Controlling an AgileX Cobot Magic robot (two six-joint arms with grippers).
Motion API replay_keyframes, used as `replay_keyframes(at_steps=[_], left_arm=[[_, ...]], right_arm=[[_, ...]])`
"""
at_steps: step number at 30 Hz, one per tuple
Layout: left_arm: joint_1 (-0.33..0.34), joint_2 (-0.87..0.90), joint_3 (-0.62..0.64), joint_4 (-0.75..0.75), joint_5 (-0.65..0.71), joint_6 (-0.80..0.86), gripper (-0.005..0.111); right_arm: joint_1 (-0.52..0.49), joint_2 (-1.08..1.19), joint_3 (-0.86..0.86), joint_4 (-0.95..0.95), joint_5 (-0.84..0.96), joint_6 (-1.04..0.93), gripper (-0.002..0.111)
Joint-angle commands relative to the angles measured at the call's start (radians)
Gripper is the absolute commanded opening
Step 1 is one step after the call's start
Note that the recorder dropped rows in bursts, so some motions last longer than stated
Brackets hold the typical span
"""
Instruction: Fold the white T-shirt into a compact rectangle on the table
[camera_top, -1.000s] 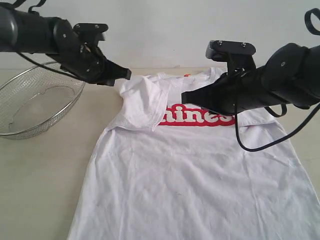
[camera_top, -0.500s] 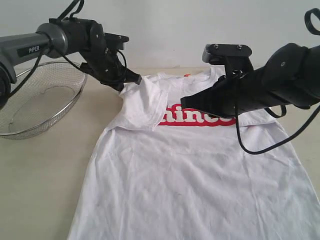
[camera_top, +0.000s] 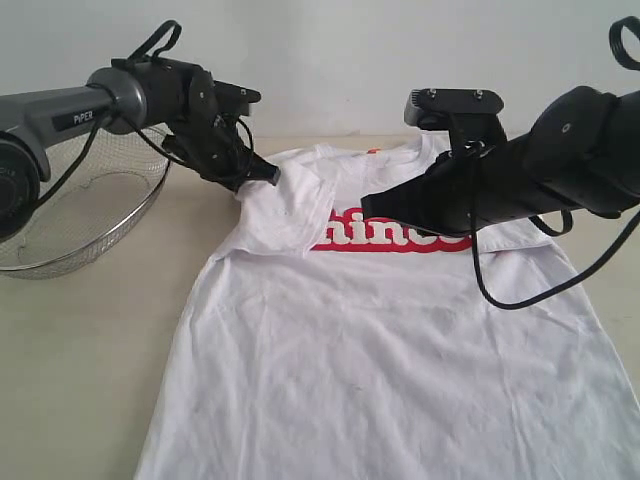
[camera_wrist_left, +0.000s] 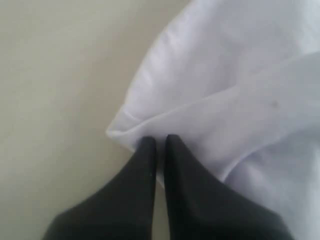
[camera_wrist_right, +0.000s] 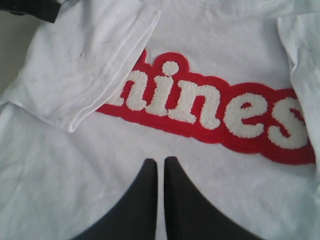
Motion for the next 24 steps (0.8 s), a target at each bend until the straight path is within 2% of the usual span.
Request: replay_keyframes(at_steps=[1, 8, 17, 20, 21, 24], left_arm=[[0.013, 0.016, -0.003, 0.033, -0.016, -0.018, 0.005], [0.027, 0.026, -0.048, 0.047, -0.032, -0.026, 0.005], [0.046, 0.056, -0.176, 0.114, 0.063, -0.040, 0.005], [0.046, 0.043, -0.224, -0.033, 0.127, 0.001, 0.005], [0.044, 0.031, -0.258, -0.151, 0.203, 0.091, 0.005], [0.042, 0.003, -0.295, -0.247, 0.366, 0.123, 0.005]], right_arm=[[-0.003, -0.014, 0.004, -0.009, 0.001, -0.011, 0.000], [-0.003, -0.014, 0.004, -0.009, 0.007, -0.012, 0.000], [-0.003, -0.014, 0.004, -0.009, 0.012, -0.013, 0.000], [-0.003, -0.014, 0.004, -0.007, 0.009, -0.011, 0.000], [-0.003, -0.014, 0.004, -0.007, 0.003, -0.011, 0.000], [-0.003, -0.014, 0.004, -0.007, -0.014, -0.011, 0.000]])
